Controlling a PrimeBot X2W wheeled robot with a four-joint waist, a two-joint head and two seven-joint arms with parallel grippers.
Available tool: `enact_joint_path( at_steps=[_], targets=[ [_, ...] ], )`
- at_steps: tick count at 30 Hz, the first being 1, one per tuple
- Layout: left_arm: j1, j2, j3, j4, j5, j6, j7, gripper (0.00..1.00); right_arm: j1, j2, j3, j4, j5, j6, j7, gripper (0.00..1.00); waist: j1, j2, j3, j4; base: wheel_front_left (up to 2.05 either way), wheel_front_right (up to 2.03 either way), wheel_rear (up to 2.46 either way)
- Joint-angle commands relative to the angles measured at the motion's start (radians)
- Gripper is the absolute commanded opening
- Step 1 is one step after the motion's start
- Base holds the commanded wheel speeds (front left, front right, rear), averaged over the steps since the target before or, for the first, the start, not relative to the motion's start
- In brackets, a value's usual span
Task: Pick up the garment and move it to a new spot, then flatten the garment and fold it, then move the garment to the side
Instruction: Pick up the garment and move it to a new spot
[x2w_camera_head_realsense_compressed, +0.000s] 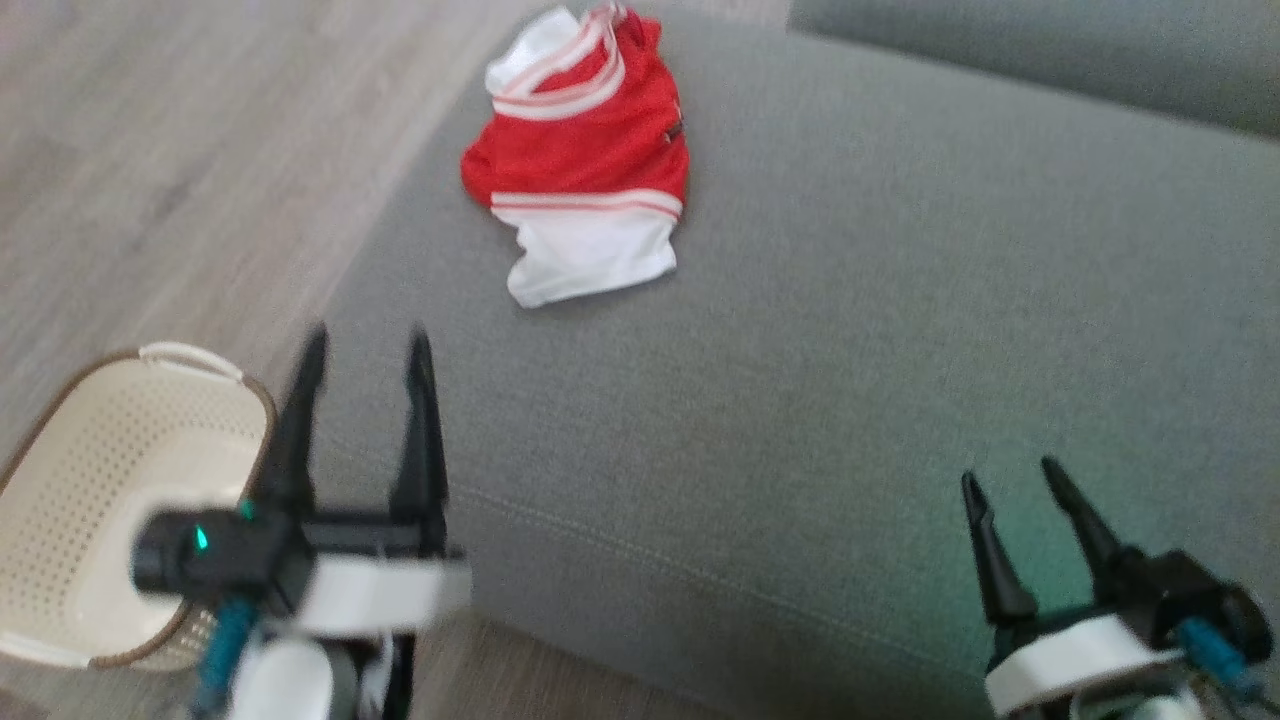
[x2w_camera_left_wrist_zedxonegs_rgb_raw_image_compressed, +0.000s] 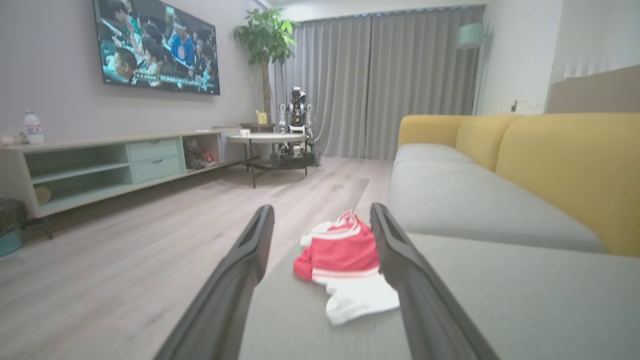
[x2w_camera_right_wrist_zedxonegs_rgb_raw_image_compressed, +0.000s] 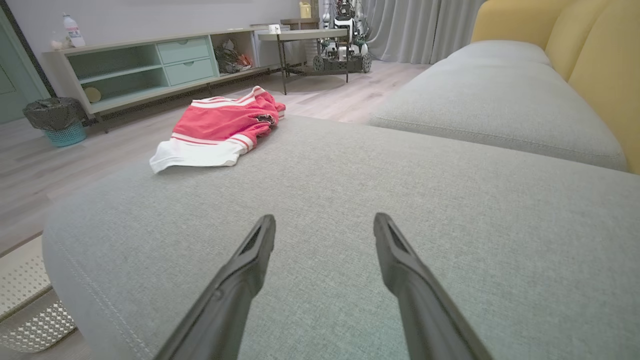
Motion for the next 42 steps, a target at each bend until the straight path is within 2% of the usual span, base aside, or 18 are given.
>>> enact_joint_path(
  at_steps=[1, 4, 8, 10, 11, 18, 21, 26, 30, 35, 36, 37, 39, 42],
  targets=[
    [-0.106, -0.007, 0.051, -0.046, -0.015, -0.004, -0.005, 1.00, -0.070, -0.035, 0.015, -0.043, -0.010, 0.000, -0.009, 1.00, 0.0000, 0.0000, 0.078, -0.022, 0.00, 0.00, 0.00],
    [-0.237, -0.002, 0.079, 0.006, -0.033, -0.044, -0.005, 1.00, -0.103, -0.068, 0.016, -0.051, -0.019, 0.000, -0.009, 1.00, 0.0000, 0.0000, 0.144, -0.035, 0.00, 0.00, 0.00],
    [-0.455, 0.031, 0.112, 0.191, -0.059, -0.112, -0.001, 1.00, -0.153, -0.118, 0.026, -0.063, -0.033, 0.000, -0.009, 1.00, 0.0000, 0.0000, 0.238, -0.062, 0.00, 0.00, 0.00],
    [-0.580, 0.049, 0.118, 0.297, -0.076, -0.142, 0.043, 1.00, -0.176, -0.140, 0.025, -0.071, -0.037, 0.000, -0.009, 1.00, 0.0000, 0.0000, 0.277, -0.076, 0.00, 0.00, 0.00],
    [-0.580, 0.049, 0.118, 0.297, -0.076, -0.142, 0.043, 1.00, -0.176, -0.140, 0.025, -0.071, -0.037, 0.000, -0.009, 1.00, 0.0000, 0.0000, 0.277, -0.076, 0.00, 0.00, 0.00],
    [-0.962, 0.118, 0.161, 0.652, -0.164, -0.211, 0.249, 1.00, -0.272, -0.223, 0.054, -0.103, -0.047, 0.000, -0.009, 1.00, 0.0000, 0.0000, 0.408, -0.154, 0.00, 0.00, 0.00],
    [-1.075, 0.149, 0.183, 0.814, -0.210, -0.226, 0.308, 1.00, -0.309, -0.250, 0.059, -0.122, -0.047, 0.000, -0.009, 1.00, 0.0000, 0.0000, 0.455, -0.188, 0.00, 0.00, 0.00],
    [-1.184, 0.207, 0.188, 1.048, -0.226, -0.234, 0.389, 1.00, -0.343, -0.269, 0.064, -0.159, -0.048, 0.000, -0.009, 1.00, 0.0000, 0.0000, 0.512, -0.239, 0.00, 0.00, 0.00],
    [-1.227, 0.239, 0.187, 1.172, -0.221, -0.221, 0.396, 1.00, -0.353, -0.268, 0.064, -0.190, -0.050, 0.000, -0.009, 1.00, 0.0000, 0.0000, 0.542, -0.267, 0.00, 0.00, 0.00],
    [-1.257, 0.239, 0.175, 1.286, -0.231, -0.232, 0.375, 1.00, -0.359, -0.260, 0.049, -0.219, -0.053, 0.000, -0.009, 1.00, 0.0000, 0.0000, 0.568, -0.282, 0.00, 0.00, 0.00],
    [-1.259, 0.235, 0.171, 1.299, -0.236, -0.236, 0.374, 0.40, -0.360, -0.259, 0.046, -0.220, -0.053, 0.000, -0.009, 1.00, 0.0000, 0.0000, 0.570, -0.282, 0.00, 0.00, 0.00],
    [-1.262, 0.233, 0.165, 1.308, -0.239, -0.240, 0.367, 0.00, -0.362, -0.256, 0.044, -0.221, -0.053, 0.000, -0.009, 1.00, 0.0000, 0.0000, 0.571, -0.282, 0.00, 0.00, 0.00],
    [-1.265, 0.234, 0.159, 1.313, -0.239, -0.243, 0.353, 0.00, -0.365, -0.253, 0.043, -0.220, -0.053, 0.000, -0.009, 1.00, 0.0000, 0.0000, 0.570, -0.283, 0.00, 0.00, 0.00],
    [-1.266, 0.239, 0.130, 1.309, -0.243, -0.249, 0.248, 0.00, -0.378, -0.234, 0.049, -0.216, -0.051, 0.000, -0.009, 1.00, 0.0000, 0.0000, 0.549, -0.286, 0.00, 0.00, 0.00]
  ],
)
